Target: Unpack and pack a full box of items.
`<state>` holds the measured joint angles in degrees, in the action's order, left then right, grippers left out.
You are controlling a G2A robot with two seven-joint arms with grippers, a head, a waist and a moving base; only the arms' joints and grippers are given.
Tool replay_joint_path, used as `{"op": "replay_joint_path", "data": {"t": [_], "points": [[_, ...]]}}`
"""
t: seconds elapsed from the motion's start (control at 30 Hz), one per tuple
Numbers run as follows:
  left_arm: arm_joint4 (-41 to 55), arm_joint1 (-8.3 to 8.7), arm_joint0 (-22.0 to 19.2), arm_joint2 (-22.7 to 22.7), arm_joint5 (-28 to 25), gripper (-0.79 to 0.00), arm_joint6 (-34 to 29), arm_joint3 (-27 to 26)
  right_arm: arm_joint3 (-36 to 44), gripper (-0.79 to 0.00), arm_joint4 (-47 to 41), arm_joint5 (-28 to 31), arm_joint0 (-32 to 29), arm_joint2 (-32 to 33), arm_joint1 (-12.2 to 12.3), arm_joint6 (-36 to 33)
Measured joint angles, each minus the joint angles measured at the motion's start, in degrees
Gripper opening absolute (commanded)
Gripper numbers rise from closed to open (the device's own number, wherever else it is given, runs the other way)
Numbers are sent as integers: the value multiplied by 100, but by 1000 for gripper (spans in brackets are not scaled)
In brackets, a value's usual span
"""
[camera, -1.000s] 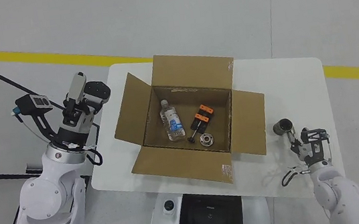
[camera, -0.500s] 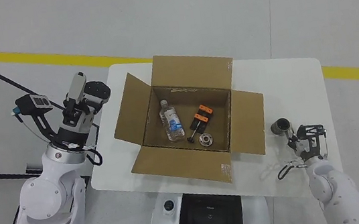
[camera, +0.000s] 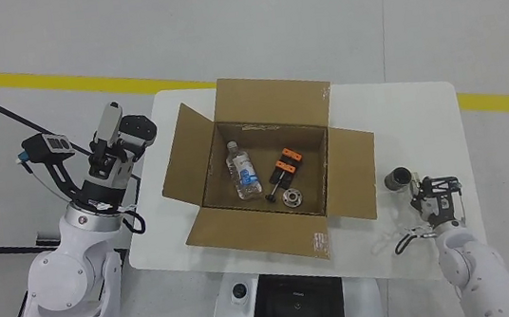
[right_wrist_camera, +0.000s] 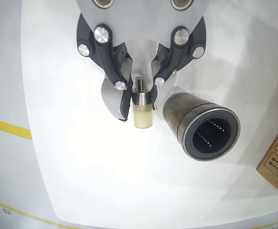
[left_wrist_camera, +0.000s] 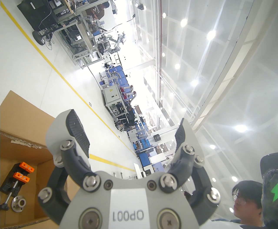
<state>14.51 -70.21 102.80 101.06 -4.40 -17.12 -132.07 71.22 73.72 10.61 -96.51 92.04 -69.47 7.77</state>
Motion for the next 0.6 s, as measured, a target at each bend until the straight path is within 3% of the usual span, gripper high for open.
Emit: {"op": "replay_joint_path", "data": {"t": [0.27,0.6], "points": [[0,0,0,0,0,0,0,0,135,-785,-8,104,-86,136,28,279],[0,0,0,0,0,0,0,0,889,-785,-222,306,-535,523,80,342]]}}
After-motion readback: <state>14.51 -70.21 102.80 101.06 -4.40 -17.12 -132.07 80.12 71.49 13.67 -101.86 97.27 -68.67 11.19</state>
